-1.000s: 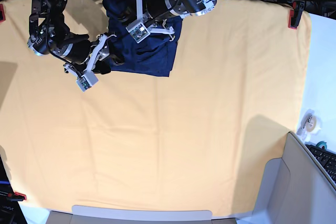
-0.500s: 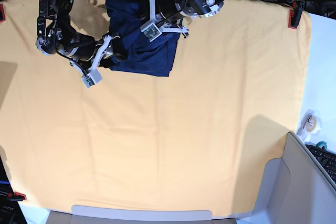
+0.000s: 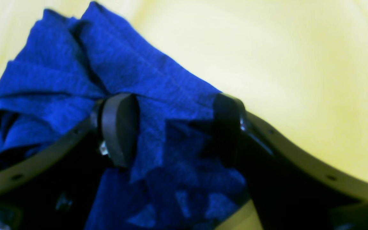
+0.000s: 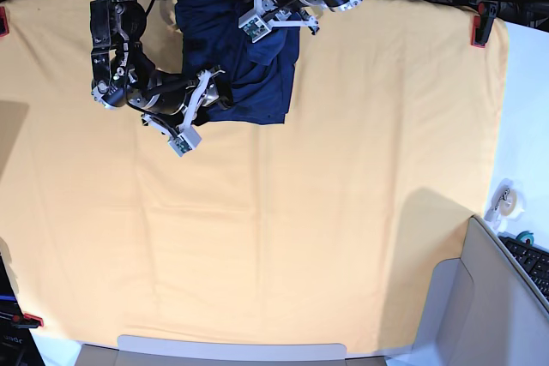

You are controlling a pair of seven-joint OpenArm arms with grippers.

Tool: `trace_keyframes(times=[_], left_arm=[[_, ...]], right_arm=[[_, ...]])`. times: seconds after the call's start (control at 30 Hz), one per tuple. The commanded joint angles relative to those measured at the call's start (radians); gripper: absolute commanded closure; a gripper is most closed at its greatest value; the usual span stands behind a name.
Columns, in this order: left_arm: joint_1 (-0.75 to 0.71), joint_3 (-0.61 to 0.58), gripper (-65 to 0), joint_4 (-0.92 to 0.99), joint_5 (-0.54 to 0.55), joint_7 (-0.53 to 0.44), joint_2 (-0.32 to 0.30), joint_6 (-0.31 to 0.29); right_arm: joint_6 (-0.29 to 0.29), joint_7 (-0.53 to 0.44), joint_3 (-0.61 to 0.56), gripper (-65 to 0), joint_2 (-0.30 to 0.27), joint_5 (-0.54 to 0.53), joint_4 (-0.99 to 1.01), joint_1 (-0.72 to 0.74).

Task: Fold the T-shirt properly
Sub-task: 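Grasp the shirt bundle with the left gripper beside the right gripper, then hold the navy bundle with both grippers, shifting the left gripper outward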

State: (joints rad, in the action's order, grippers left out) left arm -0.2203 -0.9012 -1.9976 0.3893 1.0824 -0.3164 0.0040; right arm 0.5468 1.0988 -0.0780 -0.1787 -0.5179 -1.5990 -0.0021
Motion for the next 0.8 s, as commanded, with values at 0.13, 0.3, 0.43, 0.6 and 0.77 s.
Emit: trace_keyframes(times=[0.13, 0.3, 0.43, 0.6, 0.77], left_arm=[[-0.027, 0.000, -7.6, -0.042, 0.010, 0.052, -0.013, -0.022], [-0.031, 0.000, -7.6, -0.088, 0.012, 0.045, -0.040, -0.022], [-0.029, 0.000, -7.1, -0.088, 0.012, 0.002, -0.046, -0.022], [-0.027, 0.000, -5.2, -0.088, 0.012, -0.029, -0.046, -0.022], [-0.023, 0.000, -5.2, -0.088, 0.012, -0.032, -0.048, -0.022]], right_arm=[[-0.004, 0.047, -0.001, -37.4, -0.002, 0.084, 0.019, 0.027], [-0.004, 0.047, 0.001, -37.4, 0.003, 0.080, 0.012, 0.032], [-0.004, 0.053, 0.001, -37.4, 0.018, 0.080, -0.088, 0.015], [-0.004, 0.054, 0.001, -37.6, 0.018, 0.080, -0.260, -0.022], [-0.004, 0.054, 0.059, -37.9, 0.018, 0.080, -0.314, -0.059]])
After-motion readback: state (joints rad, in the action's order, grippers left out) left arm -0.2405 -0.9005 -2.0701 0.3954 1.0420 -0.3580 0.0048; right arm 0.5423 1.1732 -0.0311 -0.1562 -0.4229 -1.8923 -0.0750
